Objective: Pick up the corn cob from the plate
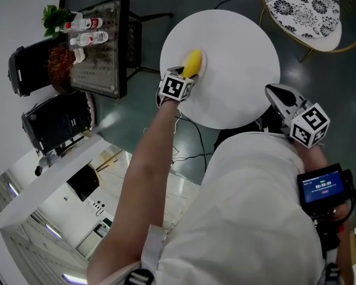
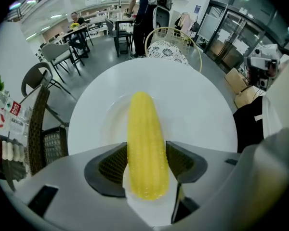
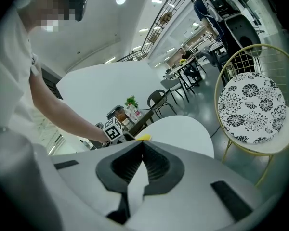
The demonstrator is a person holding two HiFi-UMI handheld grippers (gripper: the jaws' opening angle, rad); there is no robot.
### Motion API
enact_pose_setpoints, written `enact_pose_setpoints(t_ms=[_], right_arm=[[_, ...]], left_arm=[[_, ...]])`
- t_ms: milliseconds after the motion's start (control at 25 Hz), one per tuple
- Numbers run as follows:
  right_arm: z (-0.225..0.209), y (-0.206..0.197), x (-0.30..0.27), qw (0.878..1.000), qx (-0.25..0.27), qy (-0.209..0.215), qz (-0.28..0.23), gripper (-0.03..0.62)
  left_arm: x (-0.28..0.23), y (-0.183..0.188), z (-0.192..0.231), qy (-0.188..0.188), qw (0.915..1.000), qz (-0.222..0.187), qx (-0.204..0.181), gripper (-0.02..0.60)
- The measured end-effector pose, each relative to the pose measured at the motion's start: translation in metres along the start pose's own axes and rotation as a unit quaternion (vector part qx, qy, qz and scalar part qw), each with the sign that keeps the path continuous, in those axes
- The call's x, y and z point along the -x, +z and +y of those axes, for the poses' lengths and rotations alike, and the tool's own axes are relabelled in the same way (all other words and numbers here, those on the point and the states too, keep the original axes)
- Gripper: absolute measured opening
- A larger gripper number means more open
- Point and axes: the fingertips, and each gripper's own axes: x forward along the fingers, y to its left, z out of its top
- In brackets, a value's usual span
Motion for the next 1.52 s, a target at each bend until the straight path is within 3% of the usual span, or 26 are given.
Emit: enact_pose_setpoints(t_ms=[240,440,600,800,1000,1240,1520], right_arm=[[-0.002,-0.004,0.007,1.0,-0.002,-0.005,-0.002,0.008],[-0.007,-0.002,0.012,1.0,0.0,-0.01,0.0,0.008],[-0.014,0.006,0.011,1.0,0.002,-0.016,-0.009,0.008],[-0.015,0.011,0.009,1.0,0.009,-0.016,-0.005,0.008],[-0.012,0.008,0.006,1.0,0.004,-0.016,-0.001,0.008],[0.0,0.008,0.003,1.0,0.006,-0.011,0.003,0.008],[-0.001,0.008,0.008,1.0,0.005,-0.016,0.005,0.008]], left_arm=[[0.0,0.002,-0.002,-0.021,0.9996,0.005,0.019,0.255],[0.006,0.006,-0.009,-0.05,0.996,-0.021,0.071,0.252],[0.011,0.01,-0.017,-0.09,0.986,-0.046,0.133,0.249],[0.022,0.021,-0.028,-0.143,0.9619,-0.092,0.214,0.247],[0.032,0.032,-0.044,-0.187,0.9358,-0.137,0.266,0.247],[0.043,0.045,-0.071,-0.249,0.8939,-0.182,0.325,0.245],[0.034,0.071,-0.103,-0.275,0.8747,-0.202,0.345,0.245]])
